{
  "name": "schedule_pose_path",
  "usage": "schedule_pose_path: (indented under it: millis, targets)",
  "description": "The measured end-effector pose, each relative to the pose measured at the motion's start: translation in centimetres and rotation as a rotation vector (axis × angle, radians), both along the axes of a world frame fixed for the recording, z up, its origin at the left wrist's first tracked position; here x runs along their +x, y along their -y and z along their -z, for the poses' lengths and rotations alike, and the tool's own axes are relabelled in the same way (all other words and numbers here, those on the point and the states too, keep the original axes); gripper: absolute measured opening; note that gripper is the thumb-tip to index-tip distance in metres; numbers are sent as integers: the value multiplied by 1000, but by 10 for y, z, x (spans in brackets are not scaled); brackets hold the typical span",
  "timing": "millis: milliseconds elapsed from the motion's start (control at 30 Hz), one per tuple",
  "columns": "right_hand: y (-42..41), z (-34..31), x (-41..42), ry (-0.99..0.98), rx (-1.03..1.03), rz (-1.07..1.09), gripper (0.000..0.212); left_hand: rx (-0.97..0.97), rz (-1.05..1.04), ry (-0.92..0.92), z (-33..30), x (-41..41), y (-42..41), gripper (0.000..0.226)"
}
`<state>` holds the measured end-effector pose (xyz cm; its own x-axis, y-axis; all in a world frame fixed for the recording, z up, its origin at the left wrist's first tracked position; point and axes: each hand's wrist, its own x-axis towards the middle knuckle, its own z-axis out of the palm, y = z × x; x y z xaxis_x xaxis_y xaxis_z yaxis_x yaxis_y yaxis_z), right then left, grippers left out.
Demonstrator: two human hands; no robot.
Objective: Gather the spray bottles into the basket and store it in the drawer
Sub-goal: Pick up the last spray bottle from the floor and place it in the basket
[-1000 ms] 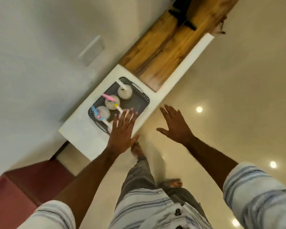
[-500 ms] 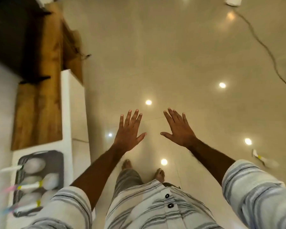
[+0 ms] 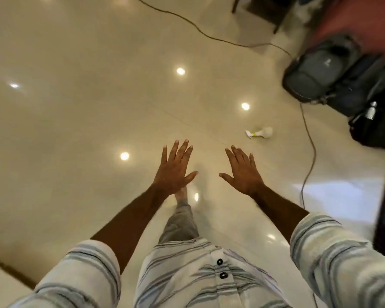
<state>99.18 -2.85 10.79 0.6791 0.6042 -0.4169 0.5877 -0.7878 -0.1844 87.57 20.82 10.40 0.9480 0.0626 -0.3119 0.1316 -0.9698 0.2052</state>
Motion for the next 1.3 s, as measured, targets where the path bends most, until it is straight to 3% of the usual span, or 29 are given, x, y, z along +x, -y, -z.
schedule_pose_path:
  millis: [233,467,767,967,1133,1300]
  targets:
    - [29,23,98,1,-61,195,85,-18,264,-34,37,141,18,79]
    - [58,91,214,-50,-78,318,75,-48,320,-54,92,265,36,73]
    - [115,333,383,-155,-203,208,66,-63,194,-139,295,384,88,68]
    - [140,508,479,-175,-314,-29,68,-102,159,-183,455,437,129,66]
    - [139,599,515,-74,-336,-115,49,-145,67,-251,546,469,145,67]
    - [144,651,526,43,-437,-210,40,-186,53,-241,594,477,153,65]
